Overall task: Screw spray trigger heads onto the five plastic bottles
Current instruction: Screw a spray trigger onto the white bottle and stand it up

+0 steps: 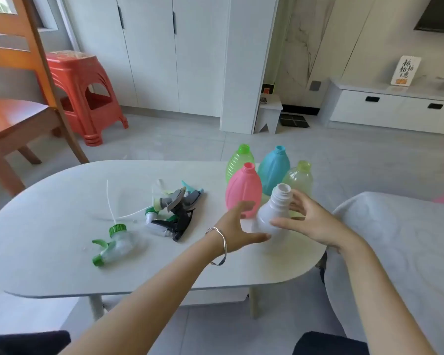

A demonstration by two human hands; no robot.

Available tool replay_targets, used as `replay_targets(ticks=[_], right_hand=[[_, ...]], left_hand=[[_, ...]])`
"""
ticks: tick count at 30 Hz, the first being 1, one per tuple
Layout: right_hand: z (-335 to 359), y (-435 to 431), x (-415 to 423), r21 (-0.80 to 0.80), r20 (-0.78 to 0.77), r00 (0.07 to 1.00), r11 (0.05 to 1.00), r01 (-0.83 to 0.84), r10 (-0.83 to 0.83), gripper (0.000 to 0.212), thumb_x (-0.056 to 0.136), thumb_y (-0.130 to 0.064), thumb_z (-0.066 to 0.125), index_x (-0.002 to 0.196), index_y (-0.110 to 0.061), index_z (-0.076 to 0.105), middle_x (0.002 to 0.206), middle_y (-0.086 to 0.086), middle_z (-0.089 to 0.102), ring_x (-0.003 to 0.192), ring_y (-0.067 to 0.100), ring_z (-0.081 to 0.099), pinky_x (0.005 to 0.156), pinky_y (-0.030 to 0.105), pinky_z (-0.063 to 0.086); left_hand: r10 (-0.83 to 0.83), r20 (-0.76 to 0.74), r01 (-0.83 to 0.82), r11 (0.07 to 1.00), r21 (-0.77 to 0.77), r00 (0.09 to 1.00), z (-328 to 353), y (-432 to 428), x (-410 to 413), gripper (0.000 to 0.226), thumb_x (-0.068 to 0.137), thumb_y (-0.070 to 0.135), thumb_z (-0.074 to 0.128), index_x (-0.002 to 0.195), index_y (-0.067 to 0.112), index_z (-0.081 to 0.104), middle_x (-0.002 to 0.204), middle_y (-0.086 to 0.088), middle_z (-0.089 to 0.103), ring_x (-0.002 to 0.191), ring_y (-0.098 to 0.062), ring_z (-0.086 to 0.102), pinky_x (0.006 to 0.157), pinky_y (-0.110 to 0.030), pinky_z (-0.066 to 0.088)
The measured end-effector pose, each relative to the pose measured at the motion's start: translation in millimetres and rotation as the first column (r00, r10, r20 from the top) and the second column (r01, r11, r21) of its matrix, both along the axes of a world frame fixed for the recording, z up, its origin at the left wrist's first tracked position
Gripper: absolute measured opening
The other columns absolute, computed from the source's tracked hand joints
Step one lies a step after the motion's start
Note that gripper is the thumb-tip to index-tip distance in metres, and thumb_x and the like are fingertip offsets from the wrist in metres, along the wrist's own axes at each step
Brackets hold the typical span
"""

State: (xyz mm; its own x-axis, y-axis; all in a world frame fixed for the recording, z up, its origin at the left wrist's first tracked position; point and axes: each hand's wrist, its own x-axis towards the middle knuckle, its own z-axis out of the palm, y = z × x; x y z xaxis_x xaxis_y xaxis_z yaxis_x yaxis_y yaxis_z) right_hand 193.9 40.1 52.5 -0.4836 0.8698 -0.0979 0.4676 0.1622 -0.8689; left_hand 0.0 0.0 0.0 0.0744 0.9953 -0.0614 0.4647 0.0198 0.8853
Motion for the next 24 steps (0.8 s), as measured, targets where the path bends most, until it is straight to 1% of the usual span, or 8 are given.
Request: replay_targets(ticks=[3,6,9,12,16,20,22,24], right_hand=[[-9,-4,-3,-0.003,0.021,1.000,1.000,0.020,-0.020,0.065,0.066,-0.045,0.079,0.123,-0.041,0.047,0.127,-0.016,0.056,0.121,0.001,0.049,0.097,0.025,0.043],[-17,-6,-8,0.052,-0.014,0.997,0.996,0.072,-0.071,0.055,0.073,-0.034,0.076,0.121,-0.040,0.049,0.122,-0.011,0.059,0.118,0.007,0.052,0.090,0.022,0.044],[-17,-7,-9,0.071,-0.013,0.995,0.993,0.095,-0.094,0.057,0.073,-0.033,0.076,0.123,-0.037,0.050,0.122,-0.008,0.059,0.117,0.010,0.052,0.090,0.024,0.043],[-5,-11,-13,0.115,-0.046,0.995,0.989,0.089,-0.084,0.051,0.071,-0.037,0.077,0.116,-0.038,0.053,0.117,-0.011,0.061,0.112,0.007,0.055,0.084,0.020,0.044],[16,-23,-44,0.118,-0.229,0.973,0.991,0.059,-0.031,0.047,0.068,-0.043,0.078,0.110,-0.038,0.059,0.111,-0.011,0.067,0.105,0.005,0.061,0.087,0.026,0.049],[16,-32,-96,0.055,-0.368,0.928,0.997,-0.047,0.064,0.048,0.069,-0.044,0.073,0.114,-0.032,0.060,0.114,-0.007,0.068,0.106,0.010,0.064,0.091,0.034,0.051],[11,-35,-121,0.018,-0.411,0.907,0.995,-0.094,0.093,0.055,0.068,-0.046,0.073,0.118,-0.031,0.057,0.120,-0.007,0.065,0.110,0.010,0.062,0.096,0.036,0.048],[5,-40,-144,-0.034,-0.441,0.892,0.991,-0.129,0.100,0.057,0.069,-0.044,0.074,0.121,-0.032,0.055,0.126,-0.008,0.062,0.112,0.008,0.061,0.099,0.037,0.046]], left_hand=[[-0.007,-0.015,0.007,1.000,-0.012,1.000,-8,4,9,0.081,0.065,0.041,0.081,0.133,0.025,0.041,0.130,0.007,0.054,0.120,-0.013,0.051,0.100,-0.034,0.044],[-0.005,-0.026,0.004,1.000,-0.021,1.000,-14,7,15,0.087,0.061,0.044,0.082,0.135,0.025,0.039,0.127,0.004,0.057,0.117,-0.015,0.052,0.101,-0.036,0.044],[0.000,-0.033,0.000,1.000,0.005,0.999,-17,8,18,0.091,0.059,0.046,0.082,0.136,0.027,0.037,0.125,0.004,0.057,0.115,-0.017,0.053,0.099,-0.035,0.045],[0.022,0.060,-0.025,0.998,0.051,0.998,-11,0,10,0.089,0.053,0.049,0.083,0.130,0.033,0.041,0.121,0.006,0.059,0.113,-0.013,0.056,0.096,-0.034,0.049],[0.059,0.203,-0.085,0.988,0.127,0.977,14,-22,-26,0.078,0.052,0.041,0.083,0.120,0.032,0.046,0.112,0.003,0.060,0.103,-0.011,0.061,0.074,-0.021,0.055],[0.141,0.205,-0.179,0.967,0.183,0.969,32,-49,-79,0.077,0.051,0.042,0.081,0.119,0.032,0.047,0.105,0.004,0.061,0.092,-0.012,0.065,0.059,-0.025,0.055],[0.194,0.186,-0.229,0.955,0.190,0.963,36,-62,-112,0.078,0.051,0.041,0.081,0.121,0.031,0.046,0.105,0.004,0.062,0.091,-0.013,0.065,0.060,-0.032,0.058],[0.265,0.133,-0.289,0.934,0.211,0.955,40,-79,-146,0.081,0.049,0.048,0.079,0.121,0.030,0.046,0.106,0.007,0.061,0.091,-0.003,0.063,0.068,-0.021,0.055]])
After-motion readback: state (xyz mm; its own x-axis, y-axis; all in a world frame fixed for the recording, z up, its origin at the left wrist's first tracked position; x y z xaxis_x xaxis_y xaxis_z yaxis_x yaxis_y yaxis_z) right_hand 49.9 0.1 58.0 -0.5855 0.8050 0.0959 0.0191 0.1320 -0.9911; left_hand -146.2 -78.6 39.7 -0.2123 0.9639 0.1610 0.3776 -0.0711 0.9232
